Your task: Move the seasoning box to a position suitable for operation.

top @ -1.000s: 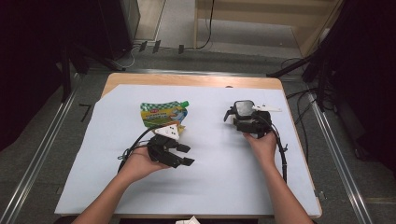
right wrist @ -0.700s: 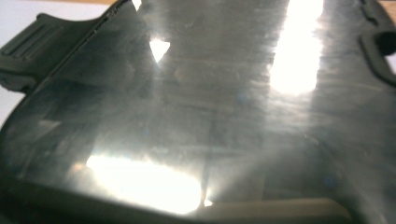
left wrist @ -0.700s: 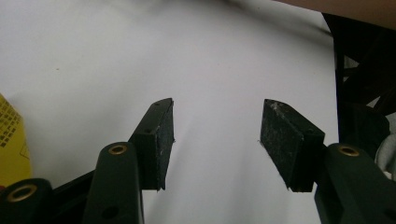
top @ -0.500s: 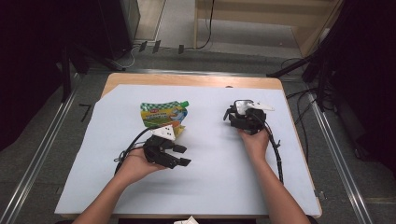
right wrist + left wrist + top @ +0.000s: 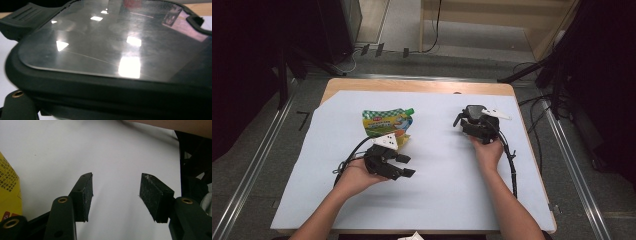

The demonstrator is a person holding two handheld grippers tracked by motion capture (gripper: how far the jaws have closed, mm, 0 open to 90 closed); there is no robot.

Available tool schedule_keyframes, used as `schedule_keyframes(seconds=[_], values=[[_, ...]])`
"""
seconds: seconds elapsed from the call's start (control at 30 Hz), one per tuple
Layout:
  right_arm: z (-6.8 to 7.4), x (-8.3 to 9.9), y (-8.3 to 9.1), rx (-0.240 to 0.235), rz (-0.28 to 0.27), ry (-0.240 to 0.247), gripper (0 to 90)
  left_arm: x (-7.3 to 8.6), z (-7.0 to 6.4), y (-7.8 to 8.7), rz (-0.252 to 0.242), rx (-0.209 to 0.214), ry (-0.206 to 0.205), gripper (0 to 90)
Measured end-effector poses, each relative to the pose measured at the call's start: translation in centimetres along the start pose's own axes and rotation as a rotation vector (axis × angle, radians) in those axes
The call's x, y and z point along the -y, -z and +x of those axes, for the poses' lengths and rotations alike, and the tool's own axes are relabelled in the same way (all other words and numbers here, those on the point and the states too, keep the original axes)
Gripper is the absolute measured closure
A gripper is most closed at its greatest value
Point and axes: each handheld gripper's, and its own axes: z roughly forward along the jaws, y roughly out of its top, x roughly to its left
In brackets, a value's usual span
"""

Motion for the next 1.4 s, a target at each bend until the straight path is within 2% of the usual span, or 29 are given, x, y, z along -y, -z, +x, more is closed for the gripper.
schedule_keyframes(seconds=[0.1, 0.4, 0.53, 0.67, 0.7, 0.73, 0.9, 0.93, 0.97, 1.0, 1.03, 1.13, 1.37, 1.4], values=[[-0.2, 0.0, 0.1, -0.005, -0.004, -0.019, 13.6, 0.0, 0.0, 0.1, 0.000, -0.001, 0.004, 45.2], [0.1, -0.4, 0.8, 0.022, -0.022, 0.030, 14.2, 0.0, 0.2, 0.3, -0.007, -0.008, 0.003, 45.0], [0.5, -0.6, 1.8, -0.003, -0.027, 0.046, 14.3, -0.3, 0.3, 0.4, -0.023, 0.002, 0.008, 44.0], [1.2, -0.5, 2.5, -0.016, -0.023, 0.106, 14.4, -0.5, 0.3, 0.1, -0.009, 0.004, -0.001, 43.3], [1.2, -0.5, 2.5, -0.016, -0.023, 0.106, 14.4, -0.6, 0.3, 0.0, -0.007, 0.007, -0.003, 43.3], [1.5, -0.5, 2.8, -0.027, -0.027, 0.130, 14.5, -0.6, 0.3, -0.1, -0.006, 0.011, -0.002, 42.5], [2.1, -0.1, 3.7, -0.050, -0.014, 0.151, 14.7, -1.0, 0.3, -0.4, 0.000, 0.017, -0.009, 41.5], [2.3, 0.0, 3.9, -0.056, -0.006, 0.150, 14.6, -1.2, 0.4, -0.5, -0.009, 0.037, 0.011, 41.2], [2.3, 0.0, 3.9, -0.056, -0.006, 0.150, 14.6, -1.2, 0.4, -0.5, -0.009, 0.037, 0.011, 41.0], [2.5, 0.3, 4.3, -0.071, 0.001, 0.164, 14.7, -1.5, 0.4, -0.5, -0.018, 0.061, 0.021, 40.7], [2.5, 0.3, 4.3, -0.071, 0.001, 0.164, 14.7, -1.5, 0.4, -0.5, -0.018, 0.061, 0.021, 40.7], [3.3, 0.9, 5.0, -0.091, 0.020, 0.212, 14.8, -1.9, 0.5, -0.7, -0.011, 0.047, 0.004, 40.8], [4.7, 2.1, 5.8, -0.131, 0.038, 0.234, 14.9, -2.4, 0.5, -1.3, 0.007, 0.040, -0.013, 41.0], [5.2, 2.4, 5.9, -0.150, 0.045, 0.241, 14.9, -2.5, 0.5, -1.3, 0.010, 0.042, -0.016, 41.0]])
